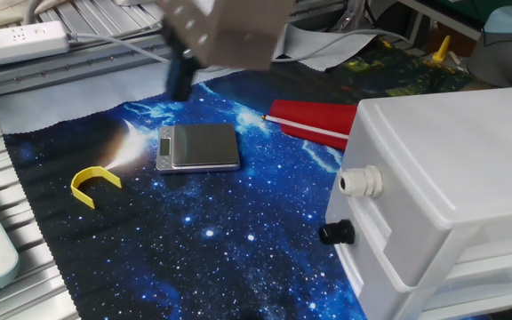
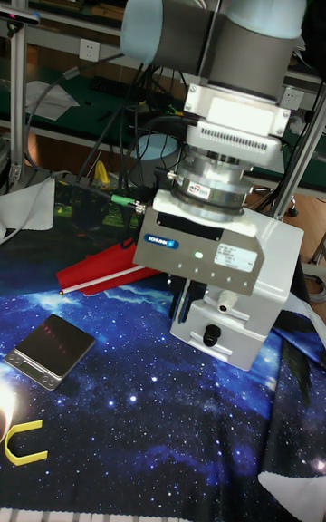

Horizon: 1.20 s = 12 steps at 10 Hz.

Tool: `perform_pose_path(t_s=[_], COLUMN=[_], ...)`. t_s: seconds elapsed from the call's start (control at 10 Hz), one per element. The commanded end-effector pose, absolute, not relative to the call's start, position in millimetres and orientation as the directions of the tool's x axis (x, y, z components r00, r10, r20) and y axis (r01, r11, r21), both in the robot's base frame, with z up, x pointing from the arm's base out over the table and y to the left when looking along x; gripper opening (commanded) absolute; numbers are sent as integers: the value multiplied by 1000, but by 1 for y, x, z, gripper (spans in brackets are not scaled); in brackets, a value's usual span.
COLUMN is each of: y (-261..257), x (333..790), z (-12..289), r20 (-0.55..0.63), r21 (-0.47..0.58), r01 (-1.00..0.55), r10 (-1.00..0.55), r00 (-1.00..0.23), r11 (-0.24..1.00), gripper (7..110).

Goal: Use the gripper to push and close the drawer

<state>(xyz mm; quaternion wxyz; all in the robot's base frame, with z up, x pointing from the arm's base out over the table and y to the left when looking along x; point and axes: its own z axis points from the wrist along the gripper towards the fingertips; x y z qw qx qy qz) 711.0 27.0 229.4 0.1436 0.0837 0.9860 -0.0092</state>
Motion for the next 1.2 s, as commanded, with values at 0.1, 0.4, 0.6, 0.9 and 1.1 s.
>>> perform_pose_path(t_s=[0.1,0.4,0.6,0.9,1.1], y=[31,34,28,30,30], x=[684,666,666,672,671], z=[232,230,229,231,230], r20=[-236,-191,-206,-229,-224], r21=[86,88,57,62,59], r01=[215,206,197,165,155], r10=[230,220,205,175,164], r00=[-944,-957,-957,-958,-961], r11=[973,975,979,984,986], gripper=[7,7,7,7,7])
